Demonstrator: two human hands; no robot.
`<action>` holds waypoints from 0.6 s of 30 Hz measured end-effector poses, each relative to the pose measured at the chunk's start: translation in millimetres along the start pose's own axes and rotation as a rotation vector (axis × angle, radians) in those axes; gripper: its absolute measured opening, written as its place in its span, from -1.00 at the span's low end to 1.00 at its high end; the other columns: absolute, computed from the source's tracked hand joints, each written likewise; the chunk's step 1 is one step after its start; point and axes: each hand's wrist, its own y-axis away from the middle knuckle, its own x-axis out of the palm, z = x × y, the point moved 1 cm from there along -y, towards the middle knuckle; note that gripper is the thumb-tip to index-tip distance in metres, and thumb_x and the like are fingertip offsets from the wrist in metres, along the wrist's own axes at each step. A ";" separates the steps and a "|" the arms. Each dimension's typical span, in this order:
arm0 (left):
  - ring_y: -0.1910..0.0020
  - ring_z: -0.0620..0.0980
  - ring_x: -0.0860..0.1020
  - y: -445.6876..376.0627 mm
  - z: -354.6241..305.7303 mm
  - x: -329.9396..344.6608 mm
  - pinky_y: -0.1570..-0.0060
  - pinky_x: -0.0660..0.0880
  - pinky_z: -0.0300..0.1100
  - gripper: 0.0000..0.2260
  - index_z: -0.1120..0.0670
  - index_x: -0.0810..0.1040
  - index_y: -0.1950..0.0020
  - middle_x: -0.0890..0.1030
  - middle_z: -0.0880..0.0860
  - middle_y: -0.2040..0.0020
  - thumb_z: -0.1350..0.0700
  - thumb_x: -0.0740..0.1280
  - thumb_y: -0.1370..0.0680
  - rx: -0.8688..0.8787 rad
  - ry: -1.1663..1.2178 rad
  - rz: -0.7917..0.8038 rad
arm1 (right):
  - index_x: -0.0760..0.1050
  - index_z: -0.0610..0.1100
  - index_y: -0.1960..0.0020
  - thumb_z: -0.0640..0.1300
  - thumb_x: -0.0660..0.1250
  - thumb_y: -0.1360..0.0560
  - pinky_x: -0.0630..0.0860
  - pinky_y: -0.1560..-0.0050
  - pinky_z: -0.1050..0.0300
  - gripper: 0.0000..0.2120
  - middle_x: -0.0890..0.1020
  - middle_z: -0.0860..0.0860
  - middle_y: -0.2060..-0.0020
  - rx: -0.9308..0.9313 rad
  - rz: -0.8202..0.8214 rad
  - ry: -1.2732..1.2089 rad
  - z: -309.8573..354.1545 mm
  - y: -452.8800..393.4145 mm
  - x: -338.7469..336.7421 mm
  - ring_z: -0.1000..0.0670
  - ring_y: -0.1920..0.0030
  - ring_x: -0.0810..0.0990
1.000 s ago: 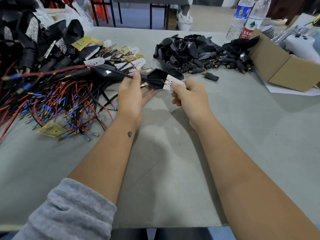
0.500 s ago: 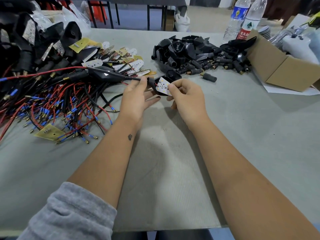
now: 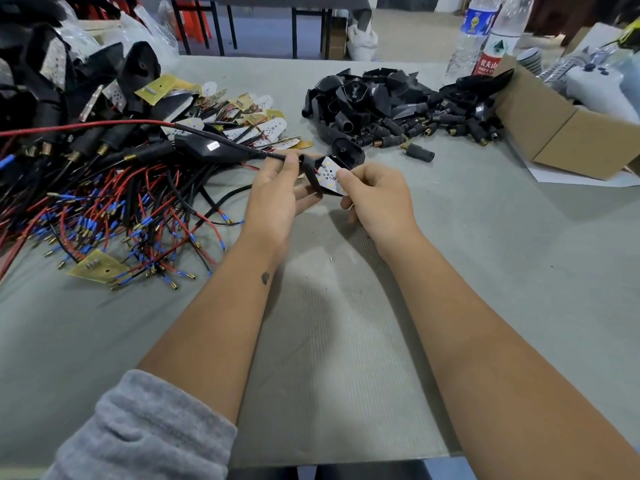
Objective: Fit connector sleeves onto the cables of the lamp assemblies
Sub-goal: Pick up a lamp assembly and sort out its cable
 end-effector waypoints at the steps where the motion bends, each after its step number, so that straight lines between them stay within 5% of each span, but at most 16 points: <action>1: 0.18 -0.05 0.68 -0.1 0.1 0.1 0.10 0.62 -0.17 -0.78 0.02 0.53 0.04 0.67 -0.04 0.08 0.11 0.12 -0.69 0.003 -0.010 0.005 | 0.50 -0.11 0.26 -0.07 0.31 -0.57 0.37 0.36 0.19 -0.76 0.55 0.02 0.46 0.008 0.013 -0.003 0.0 -0.2 -0.5 0.11 0.53 0.43; 6: 0.12 -0.08 0.68 0.5 -0.7 0.8 0.09 0.62 -0.19 -0.76 0.00 0.52 0.04 0.68 -0.06 0.03 0.13 0.10 -0.70 0.018 -0.039 0.049 | 0.47 -0.09 0.31 -0.12 0.27 -0.59 0.33 0.53 0.34 -0.71 0.49 0.03 0.50 0.044 0.060 -0.046 0.9 -0.5 -3.3 0.13 0.59 0.39; 10: 0.04 -0.06 0.68 3.3 -2.7 1.5 0.11 0.62 -0.19 -0.73 0.00 0.53 0.03 0.70 -0.09 0.02 0.14 0.06 -0.71 0.041 -0.043 0.089 | 0.44 -0.11 0.32 -0.11 0.26 -0.59 0.37 0.44 0.24 -0.69 0.46 0.04 0.51 0.033 0.049 -0.025 -0.1 -0.4 -1.6 0.06 0.51 0.40; 13: 0.06 -0.03 0.68 3.4 -3.5 0.1 0.12 0.61 -0.16 -0.69 -0.05 0.56 0.07 0.70 -0.07 0.01 0.12 0.07 -0.70 0.030 -0.032 0.061 | 0.47 -0.08 0.30 -0.06 0.34 -0.55 0.42 0.27 0.09 -0.74 0.48 0.05 0.45 -0.076 -0.051 0.030 -1.1 0.0 1.2 0.04 0.38 0.44; 18: 0.22 -0.03 0.67 -0.8 -2.1 -1.8 0.24 0.58 -0.19 -0.77 0.04 0.50 0.07 0.66 0.01 0.13 0.13 0.11 -0.69 -0.062 0.064 -0.040 | 0.40 0.04 0.33 -0.02 0.41 -0.48 0.29 0.38 0.28 -0.73 0.40 0.15 0.50 -0.248 -0.206 0.170 0.2 4.3 2.2 0.16 0.43 0.37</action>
